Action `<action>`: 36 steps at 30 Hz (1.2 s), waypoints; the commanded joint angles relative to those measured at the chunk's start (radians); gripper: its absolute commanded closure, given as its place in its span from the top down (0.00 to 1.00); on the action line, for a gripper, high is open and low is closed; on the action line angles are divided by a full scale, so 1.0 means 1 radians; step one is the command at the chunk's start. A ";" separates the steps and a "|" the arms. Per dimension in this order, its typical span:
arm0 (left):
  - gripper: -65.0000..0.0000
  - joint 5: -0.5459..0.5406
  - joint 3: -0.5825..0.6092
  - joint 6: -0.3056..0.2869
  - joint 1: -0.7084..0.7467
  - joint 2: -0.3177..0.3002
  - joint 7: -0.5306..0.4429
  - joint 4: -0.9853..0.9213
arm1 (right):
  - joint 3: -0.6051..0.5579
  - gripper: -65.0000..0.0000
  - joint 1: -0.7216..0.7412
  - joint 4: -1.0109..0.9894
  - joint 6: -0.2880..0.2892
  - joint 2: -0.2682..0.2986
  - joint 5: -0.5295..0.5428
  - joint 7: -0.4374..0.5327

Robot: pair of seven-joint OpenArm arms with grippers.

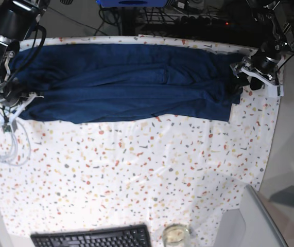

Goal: Layout the t-shirt on the table in an organized manner, then fold the t-shirt properly
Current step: 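Regrasp the strip end with the left gripper and tug it outward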

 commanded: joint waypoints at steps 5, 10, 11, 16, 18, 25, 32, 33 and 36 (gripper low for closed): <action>0.89 -0.007 0.000 -0.009 -0.045 -0.012 -0.006 -0.044 | 0.001 0.00 0.016 0.014 0.004 0.012 0.008 0.016; 0.89 -0.010 0.135 -0.009 -0.053 -0.018 -0.006 -0.078 | 0.001 0.00 0.016 0.014 0.004 0.013 0.008 0.016; 0.89 -0.011 0.150 -0.009 -0.053 -0.014 -0.006 -0.078 | 0.001 0.00 0.016 0.014 0.004 0.013 0.008 0.016; 0.85 -0.013 0.153 -0.009 -0.053 0.008 -0.008 -0.081 | 0.001 0.00 0.015 0.014 0.004 0.015 0.008 0.016; 0.73 -0.011 0.153 -0.009 -0.052 0.008 -0.008 -0.081 | 0.001 0.00 0.015 0.014 0.004 0.015 0.008 0.016; 0.00 -0.011 0.122 -0.009 -0.053 -0.010 -0.008 -0.075 | 0.001 0.00 0.015 0.014 0.004 0.013 0.008 0.016; 0.00 -0.007 0.023 -0.009 -0.064 -0.076 -0.020 -0.072 | 0.001 0.00 0.013 0.016 0.004 0.010 0.008 0.014; 0.00 -0.007 0.023 -0.009 -0.062 -0.092 -0.043 -0.067 | 0.001 0.00 0.013 0.017 0.004 0.010 0.008 0.013; 0.00 -0.007 0.023 -0.009 -0.033 -0.119 -0.107 -0.039 | 0.003 0.00 0.013 0.020 0.006 0.010 0.008 0.013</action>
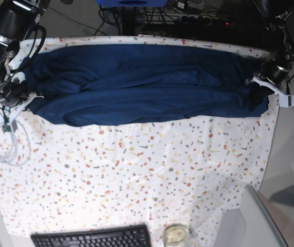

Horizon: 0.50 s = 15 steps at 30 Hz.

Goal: Layout the t-shirt on the table in an organized manner, then fold the t-shirt properly
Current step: 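Regrasp the strip end with the left gripper and tug it outward, then fold the strip end held by the left gripper toward the middle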

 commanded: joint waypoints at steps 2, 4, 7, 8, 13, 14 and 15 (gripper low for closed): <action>0.00 -0.020 -0.003 -0.009 0.034 -0.020 -0.029 0.068 | 0.003 0.00 0.014 0.020 0.006 0.010 0.008 0.013; 0.00 -0.020 0.002 -0.009 0.074 -0.011 -0.032 0.144 | 0.009 0.00 0.014 0.020 0.006 0.010 0.008 0.013; 0.00 -0.019 0.020 -0.009 0.141 0.035 -0.032 0.279 | 0.012 0.00 0.017 0.014 0.003 0.009 0.008 0.013; 0.00 -0.019 0.045 -0.009 0.163 0.046 -0.032 0.330 | 0.012 0.00 0.018 0.014 0.003 0.009 0.009 0.013; 0.00 0.084 0.243 0.094 0.244 0.097 -0.032 0.516 | 0.012 0.00 0.021 0.017 0.003 0.009 0.009 0.013; 0.00 0.112 0.279 0.114 0.244 0.112 -0.032 0.533 | 0.012 0.00 0.021 0.017 0.003 0.009 0.009 0.015; 0.00 0.139 0.322 0.129 0.244 0.134 -0.029 0.539 | 0.012 0.00 0.021 0.017 0.003 0.010 0.009 0.016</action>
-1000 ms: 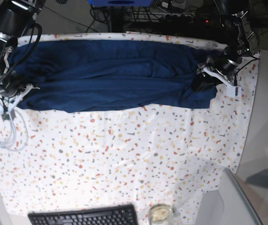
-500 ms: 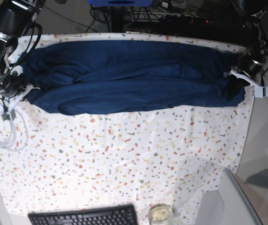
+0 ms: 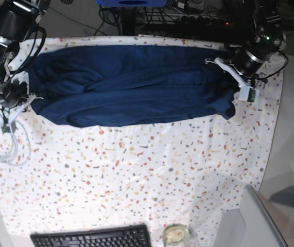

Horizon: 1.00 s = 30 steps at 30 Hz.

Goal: Layout the t-shirt on the table in an organized manner, then fold the t-shirt properly
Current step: 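Fold the strip end held by the left gripper toward the middle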

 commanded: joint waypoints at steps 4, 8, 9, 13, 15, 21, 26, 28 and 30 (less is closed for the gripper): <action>0.00 0.091 0.166 0.062 -0.002 0.073 -0.029 0.021 | 0.002 0.00 0.016 0.019 0.003 0.023 0.009 0.015; 0.00 0.158 0.291 0.126 -0.006 0.122 -0.029 0.017 | 0.050 0.00 0.026 0.017 0.003 0.037 0.009 0.015; 0.00 0.161 0.308 0.137 -0.009 0.130 -0.029 0.009 | 0.065 0.00 0.032 0.014 0.003 0.037 0.009 0.015; 0.00 0.158 0.374 0.192 -0.032 0.138 -0.029 -0.014 | 0.088 0.00 0.036 0.013 0.003 0.043 0.009 0.015; 0.00 0.158 0.408 0.223 -0.038 0.138 -0.029 -0.023 | 0.088 0.00 0.036 0.013 0.003 0.043 0.009 0.015; 0.00 0.158 0.465 0.264 -0.075 0.139 -0.026 -0.037 | 0.082 0.00 0.032 0.013 0.003 0.042 0.009 0.015; 0.00 0.158 0.463 0.266 -0.107 0.173 -0.025 -0.048 | 0.082 0.00 0.032 0.013 0.003 0.040 0.009 0.015; 0.00 0.158 0.466 0.266 -0.119 0.176 -0.023 -0.063 | 0.082 0.00 0.031 0.013 0.003 0.040 0.009 0.015; 0.00 0.160 0.482 0.266 -0.124 0.190 -0.023 -0.089 | 0.082 0.00 0.031 0.013 0.004 0.042 0.009 0.014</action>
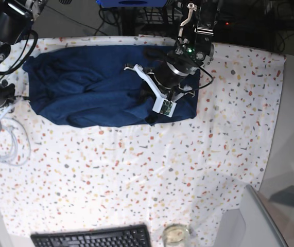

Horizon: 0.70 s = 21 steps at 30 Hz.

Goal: Layout the t-shirt on the table in an organized manner, then fold the t-shirt properly
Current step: 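Fold the strip end held by the left gripper toward the middle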

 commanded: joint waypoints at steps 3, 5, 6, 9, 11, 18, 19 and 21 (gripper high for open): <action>0.00 -0.010 0.034 -0.008 -0.015 0.015 -0.020 -0.008 | 0.000 0.00 0.013 0.014 0.004 0.014 0.009 0.015; 0.00 -0.012 0.044 -0.008 -0.020 0.015 -0.020 -0.019 | 0.001 0.00 0.013 0.014 0.004 0.014 0.009 0.013; 0.00 -0.012 0.044 -0.008 -0.023 0.016 -0.020 -0.022 | 0.001 0.00 0.011 0.014 0.004 0.014 0.009 0.013; 0.00 -0.012 0.044 -0.008 -0.025 0.018 -0.020 -0.022 | 0.003 0.00 0.011 0.014 0.004 0.014 0.009 0.013; 0.00 -0.012 0.044 -0.008 -0.026 0.018 -0.020 -0.022 | 0.001 0.00 0.011 0.014 0.004 0.014 0.009 0.013; 0.00 -0.010 0.060 -0.008 -0.026 0.016 -0.020 -0.022 | -0.003 0.00 0.011 0.014 0.004 0.011 0.009 0.013; 0.00 -0.006 0.071 -0.008 -0.026 0.013 -0.020 -0.022 | -0.003 0.00 0.011 0.014 0.004 0.011 0.009 0.013; 0.00 -0.004 0.079 -0.008 -0.026 0.013 -0.020 -0.022 | -0.003 0.00 0.011 0.014 0.004 0.009 0.009 0.013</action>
